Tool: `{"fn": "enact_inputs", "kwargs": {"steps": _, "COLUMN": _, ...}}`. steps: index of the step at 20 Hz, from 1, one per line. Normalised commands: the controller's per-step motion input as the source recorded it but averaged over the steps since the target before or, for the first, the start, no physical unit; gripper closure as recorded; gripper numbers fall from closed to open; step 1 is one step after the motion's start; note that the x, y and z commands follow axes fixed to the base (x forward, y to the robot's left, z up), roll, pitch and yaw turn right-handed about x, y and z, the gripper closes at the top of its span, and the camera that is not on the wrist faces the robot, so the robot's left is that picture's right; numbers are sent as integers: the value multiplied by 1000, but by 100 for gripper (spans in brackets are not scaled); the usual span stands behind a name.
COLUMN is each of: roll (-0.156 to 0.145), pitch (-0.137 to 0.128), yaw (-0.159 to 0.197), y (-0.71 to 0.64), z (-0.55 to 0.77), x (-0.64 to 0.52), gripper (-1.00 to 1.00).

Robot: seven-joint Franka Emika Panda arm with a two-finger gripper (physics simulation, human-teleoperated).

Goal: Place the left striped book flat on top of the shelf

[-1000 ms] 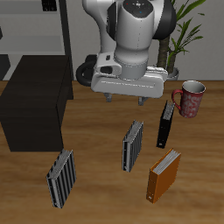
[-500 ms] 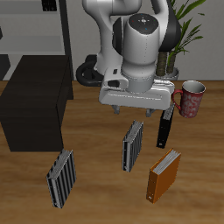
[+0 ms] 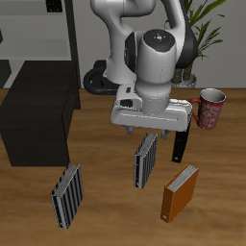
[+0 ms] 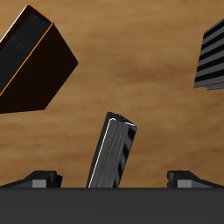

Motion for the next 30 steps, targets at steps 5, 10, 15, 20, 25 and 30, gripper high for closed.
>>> {"fn": "enact_inputs", "kwargs": {"steps": 5, "roll": -13, "pitch": 14, "yaw": -14, "y": -39, "z": -172, "x": 11, "gripper": -100}}
{"fn": "enact_inputs", "kwargs": {"steps": 10, "roll": -2, "pitch": 23, "yaw": -19, "y": -71, "z": -215, "x": 66, "gripper": -100}}
{"fn": "enact_inputs", "kwargs": {"steps": 15, "roll": 3, "pitch": 33, "yaw": -7, "y": -52, "z": -206, "x": 59, "gripper": -100}}
{"fn": "enact_inputs", "kwargs": {"steps": 20, "roll": 5, "pitch": 37, "yaw": -12, "y": 9, "z": -190, "x": 27, "gripper": -100}}
{"fn": "enact_inputs", "kwargs": {"steps": 25, "roll": 0, "pitch": 30, "yaw": -10, "y": -32, "z": -164, "x": 50, "gripper": 100}}
{"fn": "enact_inputs", "kwargs": {"steps": 30, "roll": -7, "pitch": -5, "yaw": -9, "y": -69, "z": 38, "x": 15, "gripper": 100}}
